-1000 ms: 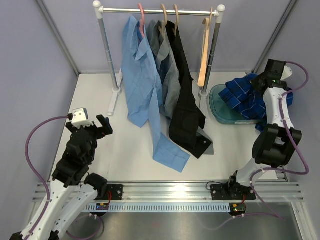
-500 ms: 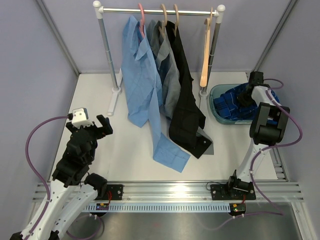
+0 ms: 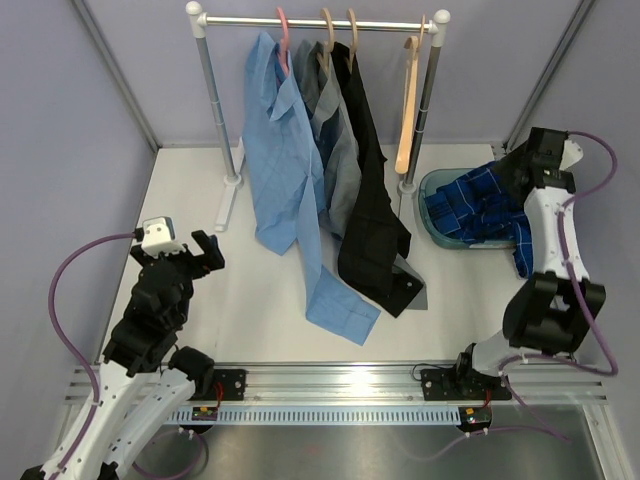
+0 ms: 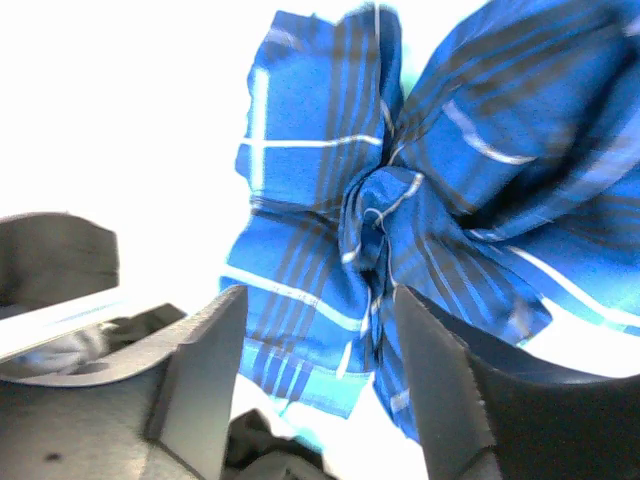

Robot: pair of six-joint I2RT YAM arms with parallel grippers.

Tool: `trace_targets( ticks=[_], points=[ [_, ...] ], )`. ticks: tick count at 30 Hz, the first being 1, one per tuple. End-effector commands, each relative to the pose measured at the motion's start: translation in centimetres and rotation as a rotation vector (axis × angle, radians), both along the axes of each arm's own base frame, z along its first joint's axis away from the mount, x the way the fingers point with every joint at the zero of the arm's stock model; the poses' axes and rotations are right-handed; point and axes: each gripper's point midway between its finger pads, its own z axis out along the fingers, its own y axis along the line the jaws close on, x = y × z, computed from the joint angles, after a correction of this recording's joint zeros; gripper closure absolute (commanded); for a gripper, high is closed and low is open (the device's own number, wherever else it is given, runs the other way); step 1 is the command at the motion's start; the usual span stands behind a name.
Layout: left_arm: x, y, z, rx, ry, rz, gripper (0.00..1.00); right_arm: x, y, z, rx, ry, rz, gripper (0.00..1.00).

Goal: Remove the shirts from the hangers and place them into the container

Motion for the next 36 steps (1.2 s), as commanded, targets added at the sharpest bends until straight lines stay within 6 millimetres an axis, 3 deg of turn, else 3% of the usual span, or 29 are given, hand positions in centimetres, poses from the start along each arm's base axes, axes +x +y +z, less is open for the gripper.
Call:
trace_targets(
  ticks=[1,5,9,15,20,24,36],
  points=[
    [0.0,-0.3,1.4,-0.044,-0.058,-0.013,0.01,-3.4,-1.4,3.7,-0.088,-0.069,-0.093,0.28],
    [0.0,-0.5,1.4,-0.050,-0.057,-0.023,0.01,-7.4,-3.6,2.6,-0.061,-0.077,-0.226,0.23],
    [0.1,-0.8,1.4,-0.056,-0.057,-0.035,0.01,-11.7,-5.1,-0.5,0.028,-0.095,-0.355,0.19],
    [0.1,-0.9,1.4,-0.059,-0.056,-0.040,0.01,-16.2,-7.3,-4.6,0.161,-0.126,-0.520,0.14],
    [0.3,-1.4,1.1,-0.058,-0.045,-0.061,0.01,-16.7,-8.0,-6.3,0.241,-0.142,-0.593,0.09],
    [0.4,-1.5,1.1,-0.054,-0.040,-0.068,0.01,-16.2,-8.1,-8.8,0.317,-0.129,-0.636,0.11],
    [0.4,-1.3,0.9,-0.046,-0.035,-0.056,0.01,-15.1,-8.9,-12.1,0.409,-0.176,-0.725,0.14]
  ],
)
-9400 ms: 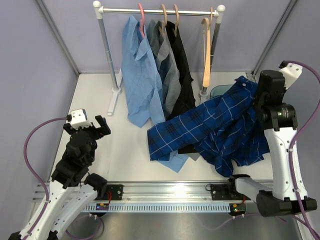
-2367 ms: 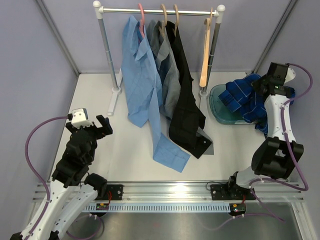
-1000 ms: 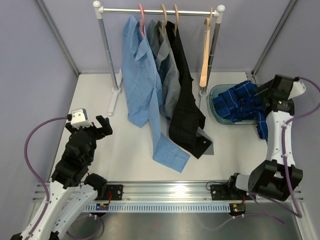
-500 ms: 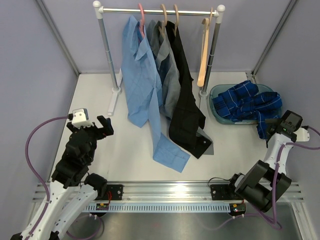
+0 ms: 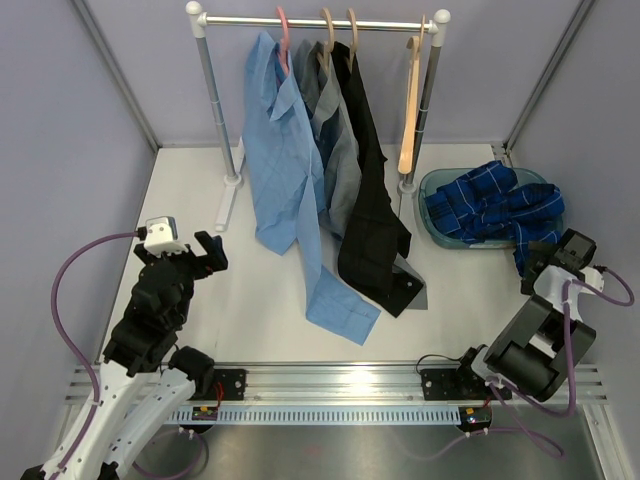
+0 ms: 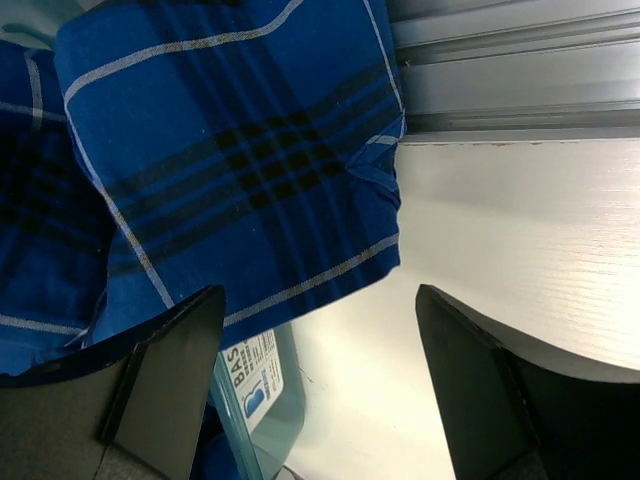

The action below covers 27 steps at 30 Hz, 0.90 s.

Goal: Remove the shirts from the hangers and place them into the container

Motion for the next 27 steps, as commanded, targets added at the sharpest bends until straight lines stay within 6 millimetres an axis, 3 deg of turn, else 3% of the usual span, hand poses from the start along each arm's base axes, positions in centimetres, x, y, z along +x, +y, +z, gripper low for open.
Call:
trace_targets(
  ticks=[1,6,11,14,17,18,22,25,27],
  points=[
    [0.4,-0.3,0.9,-0.028,-0.035,-0.001,0.01,1.1,-0.9,0.3,0.003,-0.081,-0.054,0.15],
    [0.5,-0.3,0.7,-0.025,-0.030,-0.001,0.01,1.6,-1.0,-1.7,0.052,-0.069,-0.079,0.19],
    [0.5,-0.3,0.7,-0.023,-0.030,0.000,0.01,2.1,-1.8,-1.7,0.033,-0.085,-0.097,0.28],
    [0.5,-0.3,0.7,-0.023,-0.029,0.000,0.01,2.1,-2.5,-1.6,0.015,-0.074,-0.116,0.43],
    [0.6,-0.3,0.6,-0.020,-0.025,0.002,0.01,1.9,-3.0,-1.8,-0.005,-0.056,-0.132,0.63],
    [0.6,-0.3,0.6,-0.020,-0.026,0.001,0.01,1.8,-3.1,-1.8,-0.009,-0.052,-0.135,0.76],
    [0.6,-0.3,0.6,-0.019,-0.024,0.000,0.01,1.6,-3.0,-1.5,-0.024,-0.046,-0.121,1.00],
    [0.6,-0.3,0.5,-0.019,-0.023,-0.002,0.01,1.1,-2.6,0.1,-0.054,-0.045,-0.090,1.00],
    [0.6,-0.3,0.5,-0.020,-0.023,-0.002,0.01,0.9,-2.3,2.5,-0.098,-0.084,-0.072,1.00]
  ],
)
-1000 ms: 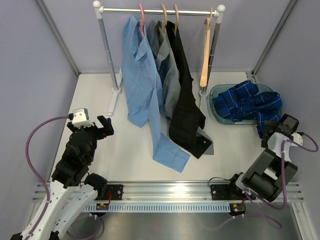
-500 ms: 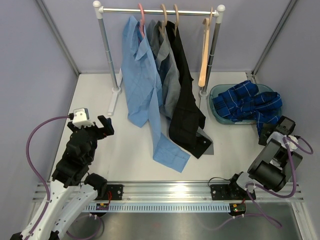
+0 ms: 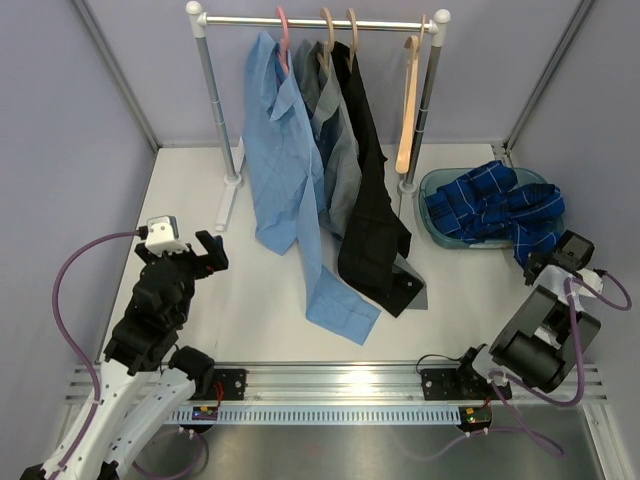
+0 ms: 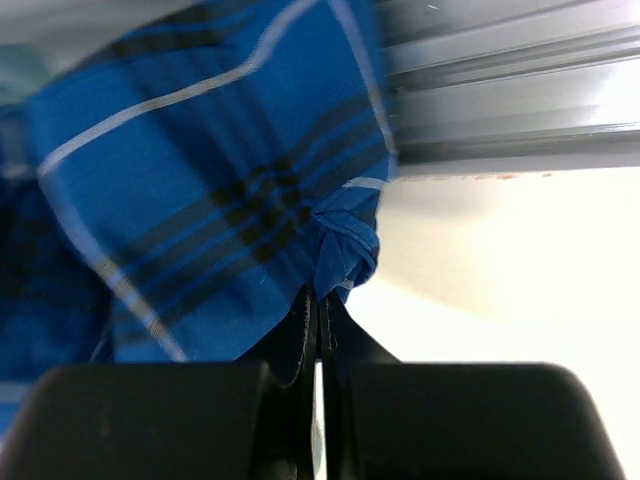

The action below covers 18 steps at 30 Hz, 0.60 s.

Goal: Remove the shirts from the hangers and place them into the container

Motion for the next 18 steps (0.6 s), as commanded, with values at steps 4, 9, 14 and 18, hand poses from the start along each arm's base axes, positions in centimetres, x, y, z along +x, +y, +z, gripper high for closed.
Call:
trace_targets(
  ticks=[4,9,14,18],
  points=[
    [0.5,-0.3,0.7,-0.024,-0.029,-0.003,0.01,1.0,0.1,10.2,-0.273,-0.104,0.071,1.00],
    [0.5,-0.3,0.6,-0.022,-0.028,-0.002,0.01,5.7,2.5,18.6,-0.444,-0.160,0.253,1.00],
    [0.5,-0.1,0.6,-0.019,-0.027,0.007,0.01,12.3,3.8,22.2,-0.513,-0.172,0.453,1.00],
    [0.6,-0.1,0.6,-0.016,-0.026,0.010,0.01,15.7,3.6,22.3,-0.519,-0.173,0.485,1.00]
  ],
)
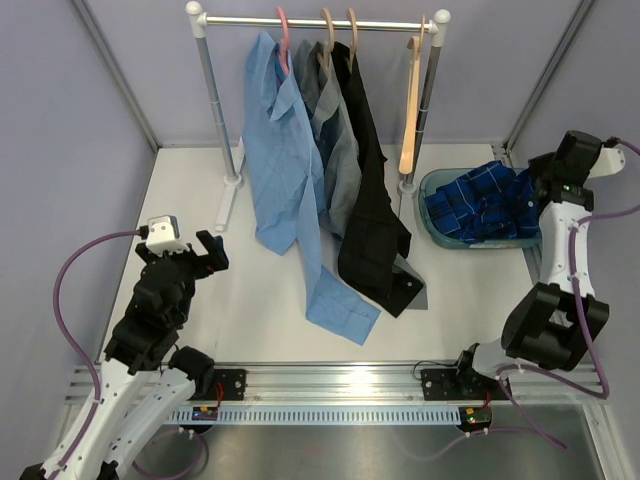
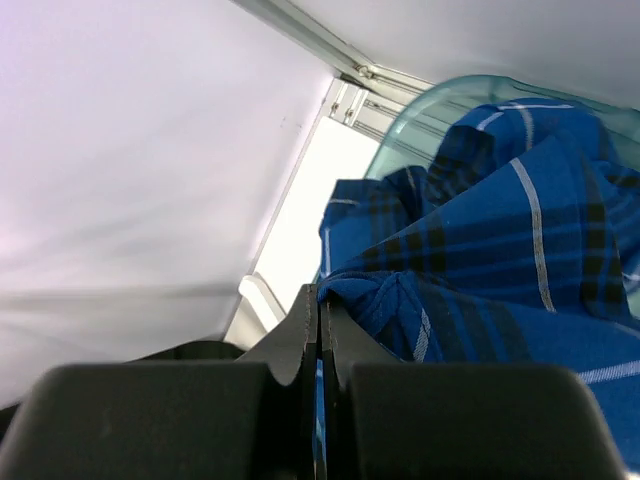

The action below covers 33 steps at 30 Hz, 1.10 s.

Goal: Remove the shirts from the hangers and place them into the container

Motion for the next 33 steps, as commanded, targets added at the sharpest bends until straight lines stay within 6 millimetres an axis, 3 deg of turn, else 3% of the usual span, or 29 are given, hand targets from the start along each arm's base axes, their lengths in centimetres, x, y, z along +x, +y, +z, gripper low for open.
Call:
trace_targets(
  ticks=[1,3,6,8,13,17,20,24,25,27,28,33],
  points=[
    [0.5,0.0,0.7,-0.019,-0.032,0.011,0.01,2.3,-0.2,-1.3,-0.030,0.051,0.046,1.00],
    [0.5,0.0,0.6,-0.016,-0.029,0.012,0.01,3.4,-0.5,-2.0,-0.024,0.051,0.050,1.00],
    [0.6,-0.1,0.5,-0.013,-0.025,0.010,0.01,5.2,-0.6,-6.2,0.022,0.140,0.078,1.00],
    [0.6,-0.1,0.5,-0.011,-0.022,0.012,0.01,6.2,-0.6,-10.1,0.077,0.221,0.090,1.00],
    [0.6,0.0,0.5,-0.010,-0.024,0.016,0.01,5.2,0.2,-19.1,0.185,0.479,0.097,1.00],
    [0.7,-0.1,0.5,-0.010,-0.022,0.012,0.01,4.7,0.4,-22.6,0.223,0.592,0.114,1.00],
    [0.6,0.0,0.5,-0.011,-0.023,0.012,0.01,4.1,0.3,-24.3,0.229,0.684,0.124,0.94],
    [0.6,0.1,0.6,-0.013,-0.028,0.018,0.01,4.6,-0.3,-22.1,0.165,0.667,0.128,0.84],
    [0.6,0.1,0.6,-0.013,-0.028,0.018,0.01,4.6,-0.6,-19.9,0.130,0.628,0.127,0.74],
    [0.5,0.1,0.6,-0.014,-0.029,0.015,0.01,4.7,-0.8,-17.6,0.091,0.590,0.127,0.68],
    [0.5,0.0,0.6,-0.015,-0.029,0.014,0.01,4.5,-1.0,-15.3,0.058,0.555,0.124,0.62],
    [0.5,0.0,0.7,-0.017,-0.030,0.012,0.01,2.4,-0.5,-8.8,-0.037,0.461,0.134,0.58]
  ],
)
